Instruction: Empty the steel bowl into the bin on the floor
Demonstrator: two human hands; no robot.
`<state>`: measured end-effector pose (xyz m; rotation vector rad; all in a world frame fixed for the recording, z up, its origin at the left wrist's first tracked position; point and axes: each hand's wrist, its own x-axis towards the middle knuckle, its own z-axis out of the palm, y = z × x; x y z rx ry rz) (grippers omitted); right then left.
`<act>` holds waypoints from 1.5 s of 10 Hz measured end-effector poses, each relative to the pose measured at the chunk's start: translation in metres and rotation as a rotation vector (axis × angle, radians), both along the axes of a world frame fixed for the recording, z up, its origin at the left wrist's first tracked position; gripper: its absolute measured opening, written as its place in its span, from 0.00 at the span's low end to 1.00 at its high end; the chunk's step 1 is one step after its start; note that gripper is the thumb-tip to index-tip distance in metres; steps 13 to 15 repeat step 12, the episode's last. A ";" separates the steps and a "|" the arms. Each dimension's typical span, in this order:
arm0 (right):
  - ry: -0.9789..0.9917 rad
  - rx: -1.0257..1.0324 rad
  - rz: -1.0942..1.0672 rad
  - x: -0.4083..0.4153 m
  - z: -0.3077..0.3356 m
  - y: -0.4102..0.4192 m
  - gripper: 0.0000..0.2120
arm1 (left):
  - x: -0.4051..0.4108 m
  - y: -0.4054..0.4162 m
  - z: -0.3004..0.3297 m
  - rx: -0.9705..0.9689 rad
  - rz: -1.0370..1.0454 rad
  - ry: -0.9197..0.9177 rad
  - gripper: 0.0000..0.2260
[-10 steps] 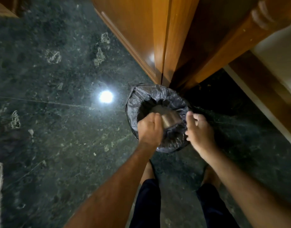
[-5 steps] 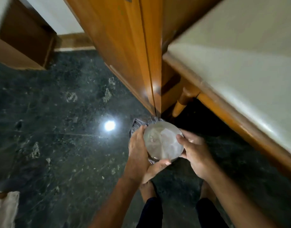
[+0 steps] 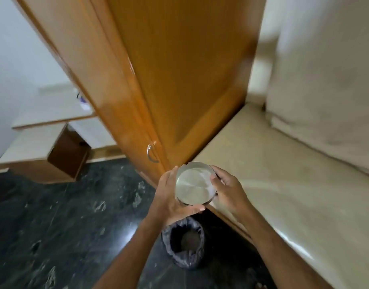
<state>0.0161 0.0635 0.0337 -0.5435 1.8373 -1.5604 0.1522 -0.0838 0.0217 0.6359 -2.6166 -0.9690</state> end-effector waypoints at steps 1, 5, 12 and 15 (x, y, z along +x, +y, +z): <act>-0.028 0.027 0.052 -0.043 0.038 0.029 0.16 | -0.049 0.017 0.032 -0.029 -0.061 -0.004 0.57; 0.300 0.358 0.225 -0.154 0.017 0.108 0.44 | -0.169 0.084 0.021 -0.020 -0.194 -0.084 0.50; 0.537 0.609 0.278 -0.147 -0.057 0.106 0.62 | -0.176 0.051 -0.041 -0.075 -0.362 -0.499 0.67; 0.537 0.609 0.278 -0.147 -0.057 0.106 0.62 | -0.176 0.051 -0.041 -0.075 -0.362 -0.499 0.67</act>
